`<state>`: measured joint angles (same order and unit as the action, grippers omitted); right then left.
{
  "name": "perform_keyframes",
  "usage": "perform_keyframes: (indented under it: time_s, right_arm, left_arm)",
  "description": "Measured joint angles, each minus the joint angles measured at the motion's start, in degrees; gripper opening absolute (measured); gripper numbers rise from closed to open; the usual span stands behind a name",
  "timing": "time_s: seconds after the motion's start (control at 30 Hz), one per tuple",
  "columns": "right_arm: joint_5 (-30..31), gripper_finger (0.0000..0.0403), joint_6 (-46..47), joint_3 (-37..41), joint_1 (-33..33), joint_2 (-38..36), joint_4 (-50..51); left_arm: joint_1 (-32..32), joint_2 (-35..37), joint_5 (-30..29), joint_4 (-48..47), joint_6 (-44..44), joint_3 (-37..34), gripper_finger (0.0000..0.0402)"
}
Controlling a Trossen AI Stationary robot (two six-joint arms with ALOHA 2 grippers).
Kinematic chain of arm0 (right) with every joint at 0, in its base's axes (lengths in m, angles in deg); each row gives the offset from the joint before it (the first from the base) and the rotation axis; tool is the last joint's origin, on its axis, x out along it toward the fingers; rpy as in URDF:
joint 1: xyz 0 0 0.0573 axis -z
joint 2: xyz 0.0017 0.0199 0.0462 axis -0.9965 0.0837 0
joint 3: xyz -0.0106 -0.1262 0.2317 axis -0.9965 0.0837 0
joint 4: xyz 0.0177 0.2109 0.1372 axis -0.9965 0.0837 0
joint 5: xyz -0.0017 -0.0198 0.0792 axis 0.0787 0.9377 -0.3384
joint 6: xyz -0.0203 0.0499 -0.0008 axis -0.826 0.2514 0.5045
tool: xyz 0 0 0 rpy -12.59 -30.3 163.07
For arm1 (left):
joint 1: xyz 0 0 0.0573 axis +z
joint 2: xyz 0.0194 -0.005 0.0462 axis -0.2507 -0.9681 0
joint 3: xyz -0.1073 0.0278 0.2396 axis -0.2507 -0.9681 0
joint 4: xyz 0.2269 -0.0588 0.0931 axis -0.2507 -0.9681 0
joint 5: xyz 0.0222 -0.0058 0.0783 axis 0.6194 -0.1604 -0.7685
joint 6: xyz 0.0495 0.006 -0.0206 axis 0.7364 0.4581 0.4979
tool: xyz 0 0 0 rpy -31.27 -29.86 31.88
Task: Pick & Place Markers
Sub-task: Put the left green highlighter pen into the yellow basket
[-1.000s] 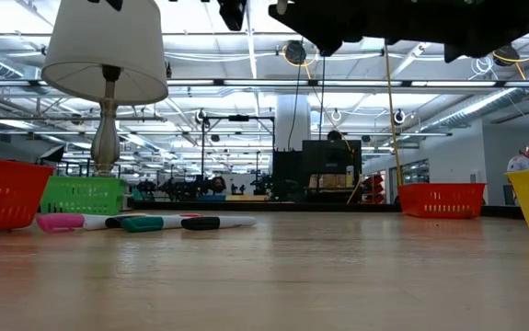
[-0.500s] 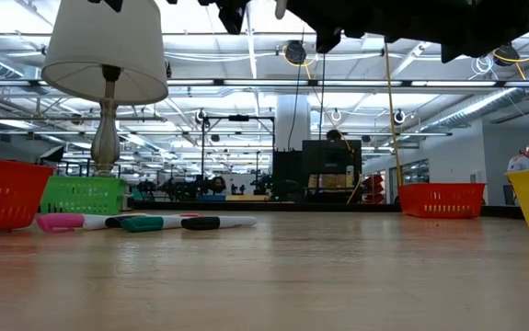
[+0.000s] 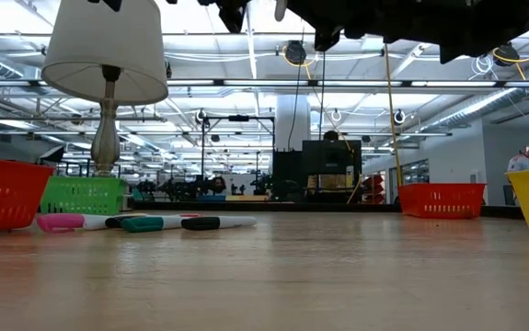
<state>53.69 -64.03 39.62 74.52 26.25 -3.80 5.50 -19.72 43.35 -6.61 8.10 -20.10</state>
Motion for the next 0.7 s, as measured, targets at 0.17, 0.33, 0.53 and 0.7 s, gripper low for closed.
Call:
perform_keyframes:
  time_s: [0.17, 0.33, 0.53, 0.7]
  right_arm:
    - [1.0, 0.0021, -0.1, -0.1, -0.4, -0.1, 1.3]
    - [3.2, 0.0021, -1.2, 0.2, -2.5, -0.9, 6.8]
    - [14.4, 0.0021, -0.9, -1.1, -9.3, -8.4, 21.3]
    - [26.3, 0.0021, 9.3, -9.7, -18.3, -13.9, 52.4]
  left_arm:
    - [-0.2, 0.2, -2.1, 1.4, -3.4, 0.0, 0.0096]
    - [0.0, 3.5, -3.5, 2.4, -5.2, 0.0, 0.0193]
    - [-0.1, 9.2, -5.3, -2.6, -4.4, 0.1, 0.0281]
    - [0.0, 12.6, -14.4, -10.3, -3.5, 0.1, 0.0309]
